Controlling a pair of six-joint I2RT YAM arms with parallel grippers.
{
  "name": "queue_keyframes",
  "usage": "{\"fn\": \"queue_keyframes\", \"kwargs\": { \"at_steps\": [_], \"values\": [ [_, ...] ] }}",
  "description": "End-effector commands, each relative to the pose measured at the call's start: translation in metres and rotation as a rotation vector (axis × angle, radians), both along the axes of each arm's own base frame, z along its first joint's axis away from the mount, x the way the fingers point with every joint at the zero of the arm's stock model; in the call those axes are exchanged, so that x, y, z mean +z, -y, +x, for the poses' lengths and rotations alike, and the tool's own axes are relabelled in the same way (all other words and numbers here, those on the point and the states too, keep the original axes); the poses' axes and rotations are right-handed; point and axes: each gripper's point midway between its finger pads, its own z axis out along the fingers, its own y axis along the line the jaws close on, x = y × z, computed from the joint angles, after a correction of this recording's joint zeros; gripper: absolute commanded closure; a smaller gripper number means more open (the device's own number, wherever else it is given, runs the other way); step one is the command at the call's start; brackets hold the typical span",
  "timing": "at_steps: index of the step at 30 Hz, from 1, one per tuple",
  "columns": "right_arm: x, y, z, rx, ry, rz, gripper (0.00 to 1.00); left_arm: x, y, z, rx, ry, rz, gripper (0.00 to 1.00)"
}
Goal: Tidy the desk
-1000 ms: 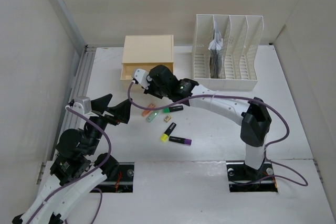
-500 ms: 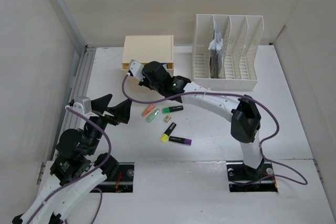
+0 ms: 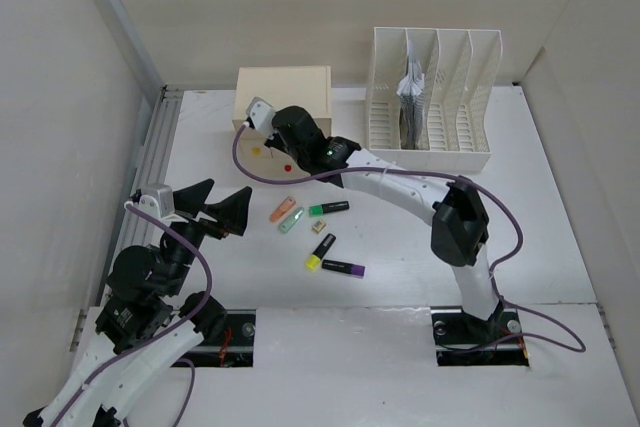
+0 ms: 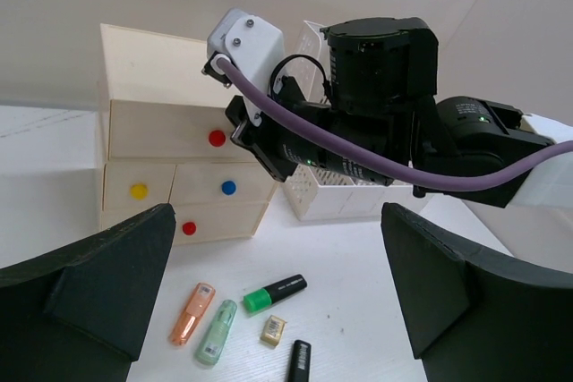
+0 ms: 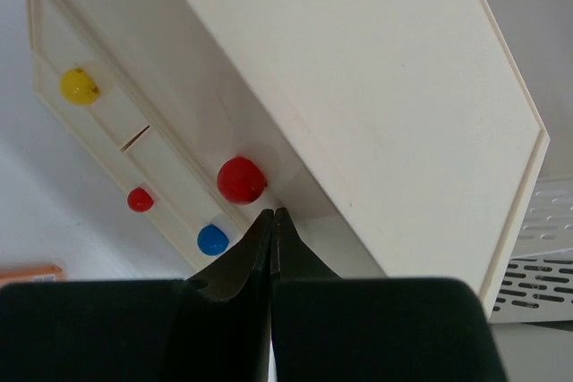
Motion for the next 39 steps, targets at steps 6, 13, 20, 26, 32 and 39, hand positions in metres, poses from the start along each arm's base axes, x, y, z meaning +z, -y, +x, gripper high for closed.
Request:
{"fn": "queue_keyframes", "kwargs": {
  "at_steps": [6,13,20,26,32,39],
  "values": [
    [0.058,-0.010,-0.044,0.331,-0.065,0.163,1.00,0.015,-0.003,-0.004,-0.001,0.053,-0.035,0.01],
    [0.132,0.042,-0.119,0.566,0.014,0.183,0.20,0.021,-0.005,-0.006,-0.001,0.075,-0.053,0.01],
    [0.173,0.148,-0.092,0.366,0.141,0.227,0.00,0.018,0.008,0.004,-0.023,0.052,-0.039,0.01],
    [0.162,0.194,-0.102,0.310,0.077,0.349,0.00,0.024,0.026,0.024,-0.023,-0.030,-0.042,0.01],
    [0.124,0.218,-0.108,0.318,-0.081,0.475,0.00,0.047,0.046,0.039,-0.062,-0.007,-0.073,0.01],
    [0.083,0.228,-0.106,0.382,-0.264,0.566,0.00,0.033,0.064,0.059,-0.066,-0.058,-0.065,0.01]
  ]
}}
